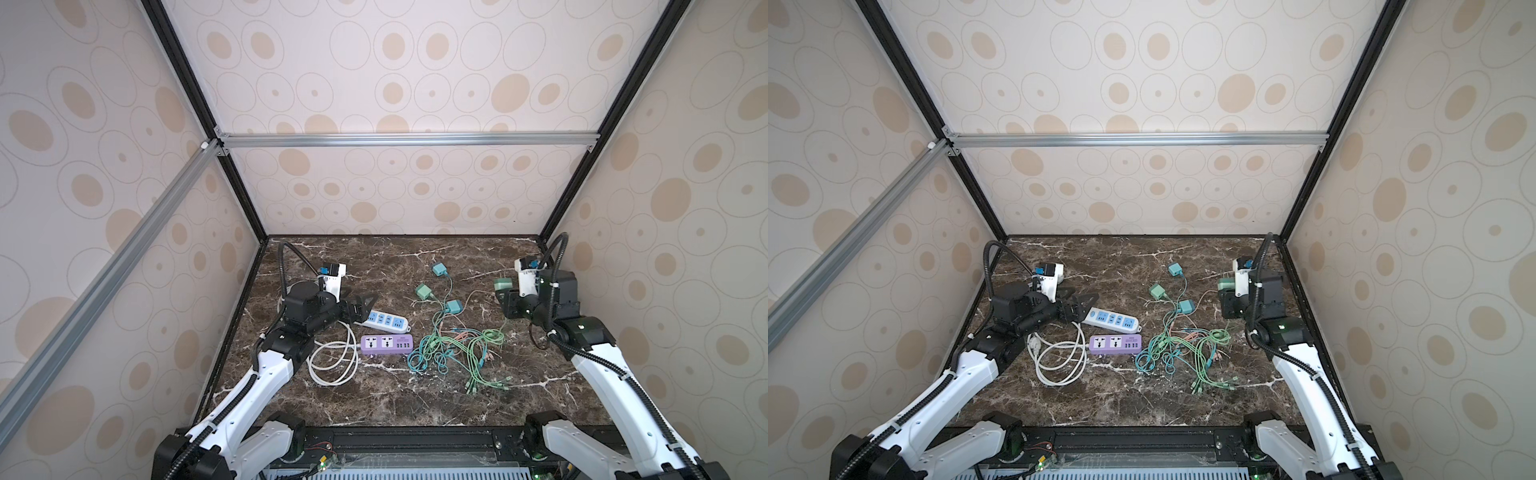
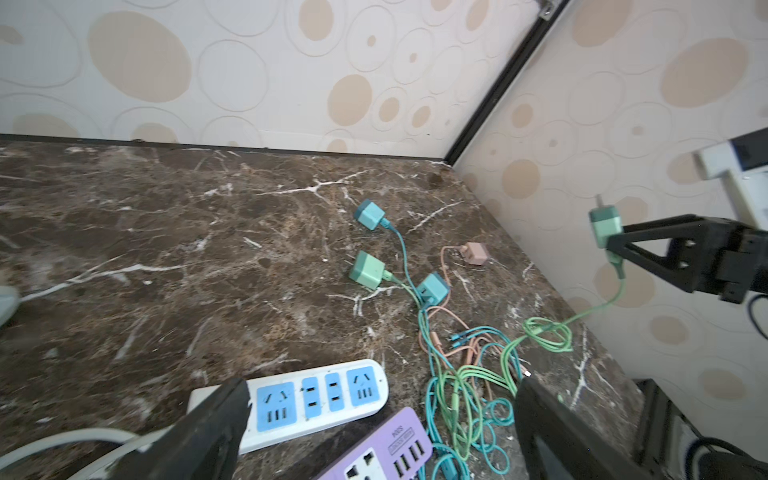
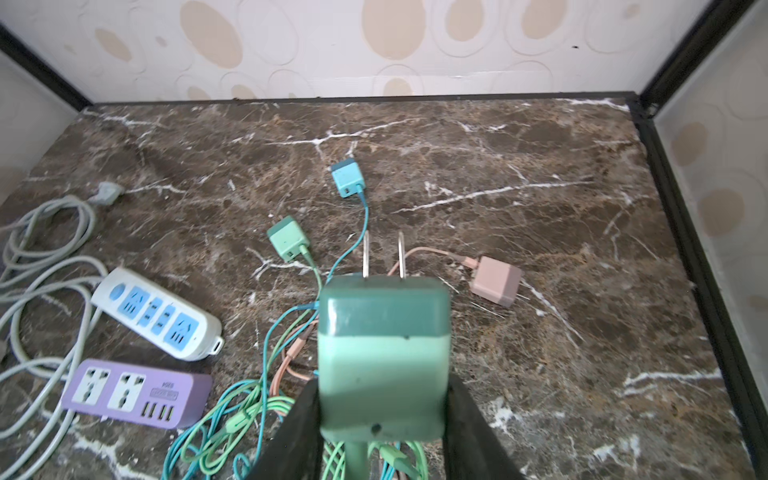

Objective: Insert the plug

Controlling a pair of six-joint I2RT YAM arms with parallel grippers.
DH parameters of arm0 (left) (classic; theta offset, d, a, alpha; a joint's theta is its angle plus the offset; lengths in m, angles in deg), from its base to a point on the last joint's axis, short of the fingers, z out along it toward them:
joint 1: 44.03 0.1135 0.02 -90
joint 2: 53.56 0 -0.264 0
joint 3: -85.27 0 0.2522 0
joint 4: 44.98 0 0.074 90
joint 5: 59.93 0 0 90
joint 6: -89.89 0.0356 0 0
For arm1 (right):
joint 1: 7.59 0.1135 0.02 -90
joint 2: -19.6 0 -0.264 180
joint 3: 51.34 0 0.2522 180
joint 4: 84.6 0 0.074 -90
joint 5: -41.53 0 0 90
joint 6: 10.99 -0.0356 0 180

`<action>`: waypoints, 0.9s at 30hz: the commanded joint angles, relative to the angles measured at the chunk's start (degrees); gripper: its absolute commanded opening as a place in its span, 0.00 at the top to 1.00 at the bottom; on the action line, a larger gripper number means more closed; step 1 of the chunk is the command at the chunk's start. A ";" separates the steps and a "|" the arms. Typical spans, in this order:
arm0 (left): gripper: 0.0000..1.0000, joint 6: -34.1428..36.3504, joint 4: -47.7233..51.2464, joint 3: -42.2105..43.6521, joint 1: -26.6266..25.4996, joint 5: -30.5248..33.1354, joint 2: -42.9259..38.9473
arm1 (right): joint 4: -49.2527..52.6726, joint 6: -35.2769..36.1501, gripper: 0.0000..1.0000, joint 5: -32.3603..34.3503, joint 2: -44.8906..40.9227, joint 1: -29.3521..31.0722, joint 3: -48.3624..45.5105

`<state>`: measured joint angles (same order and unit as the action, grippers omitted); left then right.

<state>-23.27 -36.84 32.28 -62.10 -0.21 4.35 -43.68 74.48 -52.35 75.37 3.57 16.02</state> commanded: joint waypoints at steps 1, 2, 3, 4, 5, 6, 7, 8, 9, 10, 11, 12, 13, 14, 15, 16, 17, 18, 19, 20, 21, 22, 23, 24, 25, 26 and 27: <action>0.01 -2.45 -3.26 -3.34 -0.21 -9.25 0.36 | -0.43 5.69 0.70 2.09 0.64 5.30 2.91; 0.01 -2.95 -3.54 -3.49 -0.29 -10.61 0.45 | -0.72 6.66 0.70 2.37 0.87 7.78 3.32; 0.01 -3.31 -3.74 -3.71 -0.30 -11.64 0.54 | -1.09 7.49 0.69 2.59 1.01 9.21 3.55; 0.01 -3.66 -3.86 -3.97 -0.25 -12.62 0.69 | -1.67 8.28 0.69 2.65 1.16 10.85 3.70; 0.01 -4.09 -3.96 -4.18 -0.37 -13.60 0.80 | -2.32 9.30 0.69 2.38 1.26 12.59 3.79; 0.01 -4.45 -4.27 -4.33 -0.39 -14.50 0.87 | -2.92 10.42 0.68 2.00 1.32 13.89 3.79; 0.01 -4.93 -4.68 -4.46 -0.48 -15.50 0.97 | -3.56 11.83 0.68 1.98 1.36 15.65 3.71; 0.01 -5.45 -5.24 -4.51 -0.57 -16.80 1.11 | -4.37 12.96 0.67 2.40 1.51 17.37 3.68; 0.01 -5.98 -5.97 -4.53 -0.73 -17.99 1.23 | -4.69 14.01 0.67 2.75 1.74 18.67 3.72; 0.01 -6.50 -6.92 -4.39 -1.00 -19.44 1.44 | -5.07 15.04 0.66 3.28 2.10 20.04 3.78; 0.01 -6.92 -7.43 -4.38 -1.49 -20.72 1.50 | -5.39 16.00 0.66 3.92 2.52 21.43 3.84; 0.01 -7.15 -7.72 -4.52 -1.98 -21.53 1.59 | -5.60 16.79 0.66 4.49 2.94 22.47 3.98; 0.01 -7.33 -7.79 -4.69 -2.52 -22.10 1.60 | -5.75 17.62 0.65 5.35 3.38 23.76 4.05; 0.01 -7.49 -7.83 -4.88 -2.98 -22.41 1.59 | -5.96 18.41 0.65 6.08 4.08 24.91 4.22; 0.01 -7.80 -8.06 -4.88 -3.39 -22.66 1.69 | -6.11 19.04 0.65 6.64 4.57 25.92 4.40; 0.01 -8.27 -8.13 -4.99 -3.61 -22.84 1.75 | -6.30 19.90 0.65 7.38 5.22 27.31 4.49; 0.02 -8.77 -8.27 -5.15 -3.75 -22.96 1.92 | -6.69 20.70 0.65 8.33 5.83 28.61 4.64; 0.03 -9.11 -8.32 -5.40 -3.89 -23.21 2.11 | -7.10 21.35 0.65 9.00 6.37 29.55 4.67; 0.04 -9.56 -8.36 -5.56 -4.05 -23.47 2.41 | -7.52 22.11 0.65 9.85 6.90 30.47 4.75; 0.06 -9.95 -8.22 -5.82 -4.17 -23.66 2.76 | -8.04 22.73 0.65 10.39 7.41 31.49 4.74; 0.07 -10.27 -8.15 -6.00 -4.24 -23.68 3.14 | -8.52 23.20 0.65 10.74 7.81 32.23 4.73; 0.09 -10.58 -8.08 -6.10 -4.34 -23.68 3.55 | -9.05 23.51 0.65 11.02 8.20 32.90 4.77; 0.11 -10.99 -8.15 -6.28 -4.43 -23.62 3.99 | -9.60 23.76 0.65 11.19 8.58 33.42 4.75; 0.13 -11.24 -8.04 -6.37 -4.58 -23.68 4.33 | -10.11 23.99 0.65 11.41 8.78 33.88 4.64; 0.14 -11.50 -7.97 -6.52 -4.74 -23.76 4.70 | -10.60 24.33 0.65 11.81 8.90 34.46 4.61; 0.16 -11.71 -7.96 -6.62 -4.86 -23.83 5.00 | -11.00 24.69 0.66 12.24 9.09 35.04 4.51; 0.18 -11.89 -7.91 -6.66 -5.04 -23.93 5.31 | -11.34 25.04 0.65 12.67 9.25 35.56 4.52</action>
<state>-33.54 -43.25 28.07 -66.42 -22.52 9.07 -51.61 96.81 -41.92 84.50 37.80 19.00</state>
